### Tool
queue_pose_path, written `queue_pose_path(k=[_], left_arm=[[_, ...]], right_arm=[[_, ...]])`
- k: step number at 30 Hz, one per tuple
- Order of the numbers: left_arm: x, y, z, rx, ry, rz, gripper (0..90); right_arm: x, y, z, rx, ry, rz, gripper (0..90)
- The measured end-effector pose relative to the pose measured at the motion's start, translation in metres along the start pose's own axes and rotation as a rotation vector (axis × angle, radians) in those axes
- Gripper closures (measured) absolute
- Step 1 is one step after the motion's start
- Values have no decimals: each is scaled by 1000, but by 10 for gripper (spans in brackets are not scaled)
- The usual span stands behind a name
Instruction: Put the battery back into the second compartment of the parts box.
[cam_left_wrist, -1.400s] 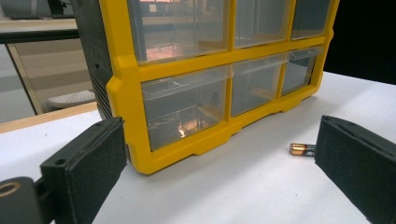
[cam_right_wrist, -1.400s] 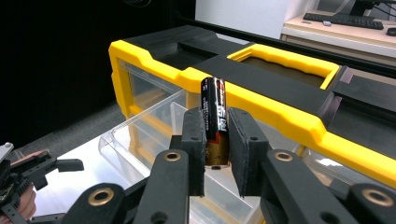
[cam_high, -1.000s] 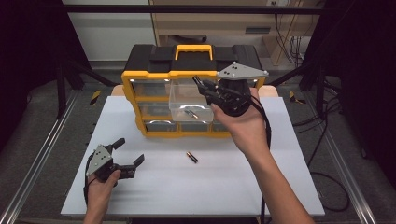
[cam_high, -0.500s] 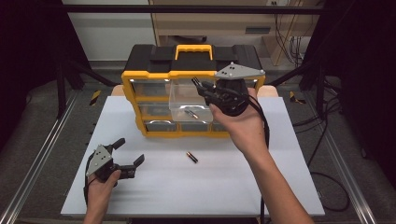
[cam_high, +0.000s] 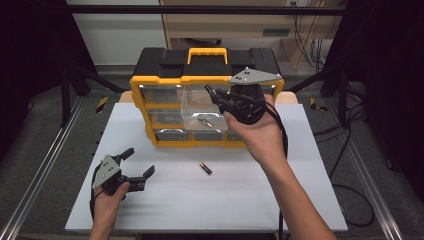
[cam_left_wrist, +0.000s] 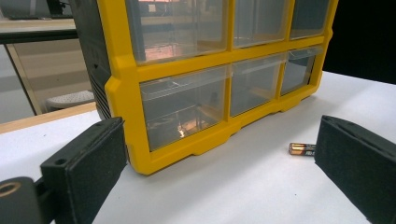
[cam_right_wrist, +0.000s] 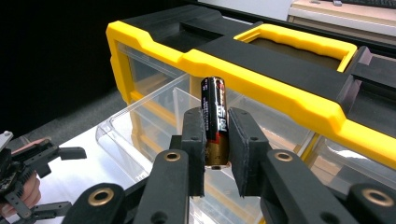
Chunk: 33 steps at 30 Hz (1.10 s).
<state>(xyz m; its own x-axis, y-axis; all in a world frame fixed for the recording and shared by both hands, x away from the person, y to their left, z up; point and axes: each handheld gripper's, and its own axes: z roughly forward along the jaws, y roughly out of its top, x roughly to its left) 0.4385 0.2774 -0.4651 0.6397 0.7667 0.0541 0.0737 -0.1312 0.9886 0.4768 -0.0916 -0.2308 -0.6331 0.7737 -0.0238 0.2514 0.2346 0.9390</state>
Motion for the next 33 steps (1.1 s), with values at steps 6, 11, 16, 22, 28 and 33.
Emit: queue_pose_path(k=[6,11,16,22,28,33], left_arm=[[0,0,0,0,0,0,21],[0,0,0,1,0,0,21],[0,0,0,1,0,-1,21],[0,0,0,1,0,0,21],[0,0,0,3,0,3,21],[-1,0,0,3,0,5,21]], right_arm=[[1,0,1,10,1,0,768],[0,0,3,19,8,17,735],[4,0,1,0,-1,21,527],[10,-3,-11,-21,-15,9,374],[14,-12,-21,-23,-26,4,233],[16,-19,-27,-13,-48,13,149]])
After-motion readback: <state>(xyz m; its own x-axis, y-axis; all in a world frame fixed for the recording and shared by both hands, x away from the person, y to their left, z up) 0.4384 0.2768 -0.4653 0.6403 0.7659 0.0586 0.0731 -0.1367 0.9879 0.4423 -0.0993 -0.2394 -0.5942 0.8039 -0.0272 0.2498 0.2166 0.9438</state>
